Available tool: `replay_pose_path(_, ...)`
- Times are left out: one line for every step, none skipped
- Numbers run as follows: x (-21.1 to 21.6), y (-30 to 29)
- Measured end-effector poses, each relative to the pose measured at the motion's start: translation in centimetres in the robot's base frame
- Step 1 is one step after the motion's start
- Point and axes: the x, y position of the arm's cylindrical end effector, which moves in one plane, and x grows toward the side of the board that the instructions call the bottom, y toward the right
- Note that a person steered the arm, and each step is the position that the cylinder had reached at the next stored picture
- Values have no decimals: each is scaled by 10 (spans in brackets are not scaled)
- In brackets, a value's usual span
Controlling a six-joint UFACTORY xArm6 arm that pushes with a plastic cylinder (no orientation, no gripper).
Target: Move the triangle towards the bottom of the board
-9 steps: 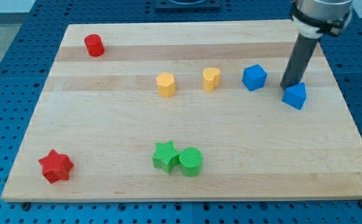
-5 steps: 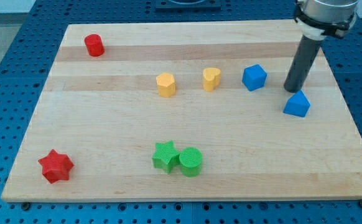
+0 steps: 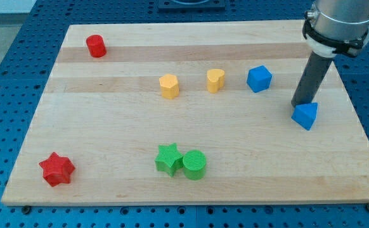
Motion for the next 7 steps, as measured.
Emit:
replay_pose_path(0, 0)
replay_pose_path(13, 0)
replay_pose_path(31, 0)
replay_pose_path(42, 0)
replay_pose_path(55, 0)
replay_pose_path(69, 0)
replay_pose_path(83, 0)
